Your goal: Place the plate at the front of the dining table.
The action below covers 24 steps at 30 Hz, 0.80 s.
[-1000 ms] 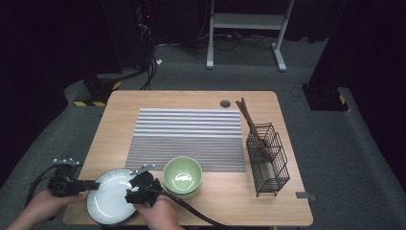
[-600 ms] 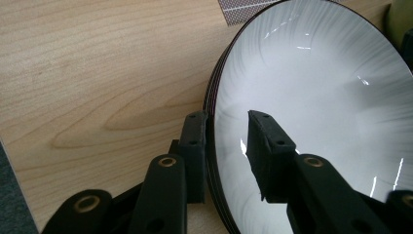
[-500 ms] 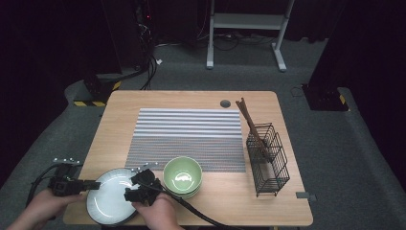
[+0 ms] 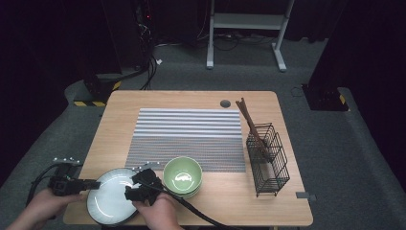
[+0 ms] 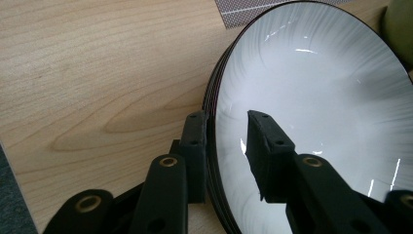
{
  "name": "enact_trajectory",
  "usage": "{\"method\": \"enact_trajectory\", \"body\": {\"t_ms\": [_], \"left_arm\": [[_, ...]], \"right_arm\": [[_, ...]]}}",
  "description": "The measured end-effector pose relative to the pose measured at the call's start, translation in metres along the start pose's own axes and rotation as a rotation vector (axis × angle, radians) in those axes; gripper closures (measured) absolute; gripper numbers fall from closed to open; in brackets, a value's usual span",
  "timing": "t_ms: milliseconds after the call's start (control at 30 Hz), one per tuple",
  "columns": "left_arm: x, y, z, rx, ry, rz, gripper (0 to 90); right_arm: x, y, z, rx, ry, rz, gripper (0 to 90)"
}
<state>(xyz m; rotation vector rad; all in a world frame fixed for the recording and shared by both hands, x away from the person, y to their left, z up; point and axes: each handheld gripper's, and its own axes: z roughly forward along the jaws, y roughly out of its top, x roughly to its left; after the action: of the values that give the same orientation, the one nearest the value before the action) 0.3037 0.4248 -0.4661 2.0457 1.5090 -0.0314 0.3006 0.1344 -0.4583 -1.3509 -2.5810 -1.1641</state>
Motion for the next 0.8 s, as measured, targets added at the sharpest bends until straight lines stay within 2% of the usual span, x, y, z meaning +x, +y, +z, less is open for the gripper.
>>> {"method": "enact_trajectory", "body": {"t_ms": [100,167,300,433,600,800], "left_arm": [[0.000,-0.002,-0.003,0.000,0.000,0.005,69.1],[0.001,-0.004,-0.003,0.004,-0.003,0.003,69.3],[0.002,-0.008,-0.002,0.014,-0.008,-0.010,69.3],[0.003,-0.011,-0.003,0.007,-0.020,-0.020,68.8],[0.000,-0.013,-0.003,0.003,-0.002,-0.020,67.3],[-0.007,-0.012,-0.002,0.012,0.031,-0.010,63.0]], "right_arm": [[-0.002,-0.004,0.003,0.027,-0.003,-0.003,38.5],[-0.002,-0.006,0.004,0.026,-0.010,-0.003,38.5],[-0.003,-0.009,0.006,0.046,0.017,0.014,37.6],[-0.004,-0.009,0.008,0.053,0.021,0.021,36.5],[-0.004,-0.008,0.006,0.055,0.045,0.051,35.5],[-0.002,-0.008,0.004,0.047,0.048,0.051,34.5]]}}
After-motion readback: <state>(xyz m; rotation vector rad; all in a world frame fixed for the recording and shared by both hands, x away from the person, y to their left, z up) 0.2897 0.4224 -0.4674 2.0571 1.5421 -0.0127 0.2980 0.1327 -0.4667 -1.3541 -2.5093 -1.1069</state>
